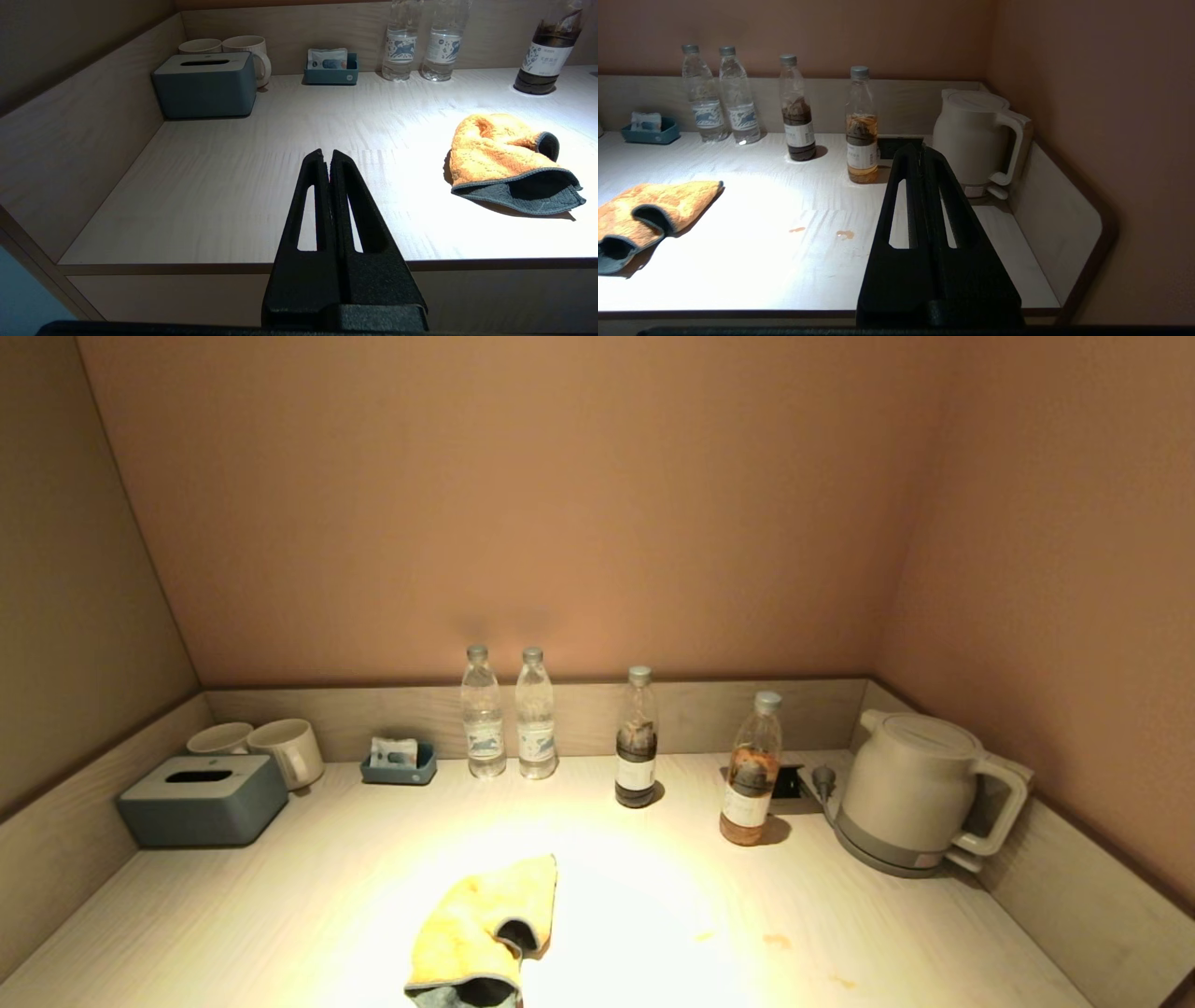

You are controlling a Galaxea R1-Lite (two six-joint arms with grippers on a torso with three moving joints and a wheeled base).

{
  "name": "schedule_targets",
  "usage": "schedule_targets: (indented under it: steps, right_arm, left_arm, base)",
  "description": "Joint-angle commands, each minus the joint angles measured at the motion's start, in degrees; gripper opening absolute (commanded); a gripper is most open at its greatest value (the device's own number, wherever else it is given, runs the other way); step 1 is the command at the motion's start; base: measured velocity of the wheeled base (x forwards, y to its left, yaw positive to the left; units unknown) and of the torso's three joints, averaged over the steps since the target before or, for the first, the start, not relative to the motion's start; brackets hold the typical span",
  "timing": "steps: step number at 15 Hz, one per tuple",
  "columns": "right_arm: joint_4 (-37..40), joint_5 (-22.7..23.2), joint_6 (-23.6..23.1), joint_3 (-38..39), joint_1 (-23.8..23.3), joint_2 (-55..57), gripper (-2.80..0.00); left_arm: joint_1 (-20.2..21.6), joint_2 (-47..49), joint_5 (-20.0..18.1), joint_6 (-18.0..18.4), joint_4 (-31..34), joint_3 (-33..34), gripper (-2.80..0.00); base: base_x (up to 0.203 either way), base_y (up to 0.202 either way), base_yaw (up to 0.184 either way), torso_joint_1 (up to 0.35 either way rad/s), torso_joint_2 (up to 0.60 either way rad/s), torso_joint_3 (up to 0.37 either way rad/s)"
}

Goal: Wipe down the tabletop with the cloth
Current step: Pick up the tablecloth

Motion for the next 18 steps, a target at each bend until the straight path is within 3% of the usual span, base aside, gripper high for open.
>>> schedule_targets:
  steps: [1,5,9,15,18]
  right_arm:
    - [0.88,2.33,1.31,-4.77,0.02,11.68,-2.8]
    - [-2.5,8.93,7.33,-14.29,0.39,36.87,-2.8]
    - [-5.93,12.99,13.89,-23.97,5.58,60.65,-2.8]
    - [-9.15,11.4,24.08,-36.48,27.83,85.78,-2.8]
    - [-9.0,10.52,25.99,-42.08,30.35,91.27,-2.8]
  left_arm:
    - [0.07,0.04,0.02,0.01,0.0,0.0,-2.8]
    - [0.03,0.04,0.02,0.01,0.0,0.0,-2.8]
    - [0.07,0.04,0.02,0.01,0.0,0.0,-2.8]
    - [0.07,0.04,0.02,0.01,0.0,0.0,-2.8]
    - [0.07,0.04,0.02,0.01,0.0,0.0,-2.8]
  base:
    - [0.0,0.0,0.0,0.0,0.0,0.0]
    - [0.0,0.0,0.0,0.0,0.0,0.0]
    - [0.0,0.0,0.0,0.0,0.0,0.0]
    - [0.0,0.0,0.0,0.0,0.0,0.0]
    - [0.0,0.0,0.0,0.0,0.0,0.0]
